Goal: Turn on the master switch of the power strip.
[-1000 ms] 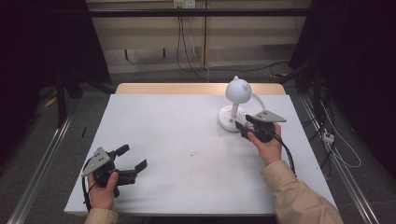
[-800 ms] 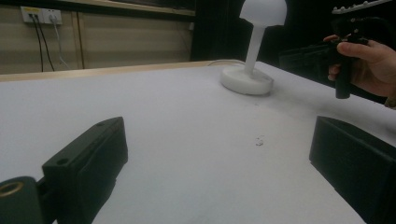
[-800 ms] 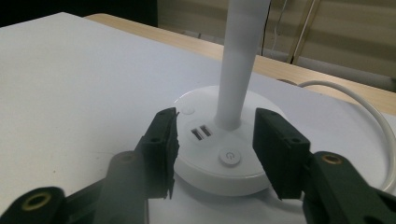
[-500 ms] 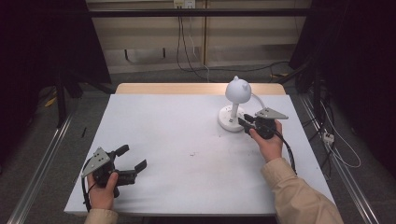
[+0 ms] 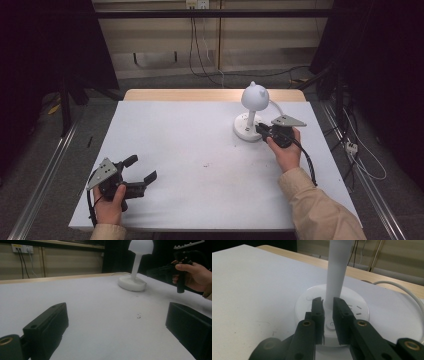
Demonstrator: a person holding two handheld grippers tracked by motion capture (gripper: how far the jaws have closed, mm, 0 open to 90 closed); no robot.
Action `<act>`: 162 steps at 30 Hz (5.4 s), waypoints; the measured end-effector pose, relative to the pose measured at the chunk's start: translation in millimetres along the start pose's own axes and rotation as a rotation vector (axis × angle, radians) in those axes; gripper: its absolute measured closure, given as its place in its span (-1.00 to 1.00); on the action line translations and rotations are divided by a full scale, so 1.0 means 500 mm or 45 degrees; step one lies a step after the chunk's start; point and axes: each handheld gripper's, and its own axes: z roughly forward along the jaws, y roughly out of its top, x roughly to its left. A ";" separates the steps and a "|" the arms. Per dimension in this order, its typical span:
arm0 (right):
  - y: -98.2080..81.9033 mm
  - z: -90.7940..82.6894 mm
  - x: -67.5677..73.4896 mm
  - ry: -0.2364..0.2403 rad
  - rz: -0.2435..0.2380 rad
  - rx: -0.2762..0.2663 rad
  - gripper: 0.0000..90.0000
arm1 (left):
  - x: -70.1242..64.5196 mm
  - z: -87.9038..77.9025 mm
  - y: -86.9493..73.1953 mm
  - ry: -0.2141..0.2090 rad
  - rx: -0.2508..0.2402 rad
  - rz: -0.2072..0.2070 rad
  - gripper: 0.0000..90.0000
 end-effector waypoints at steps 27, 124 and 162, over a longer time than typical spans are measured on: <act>0.003 0.020 -0.014 0.021 0.016 0.050 1.00 | 0.001 0.004 -0.002 -0.003 0.011 -0.002 -0.90; -0.021 0.055 -0.016 -0.019 -0.039 0.103 1.00 | -0.004 -0.003 0.006 0.008 -0.039 -0.003 -0.91; -0.024 0.056 -0.015 -0.022 -0.041 0.104 1.00 | -0.003 -0.005 0.005 0.017 -0.034 -0.002 -0.90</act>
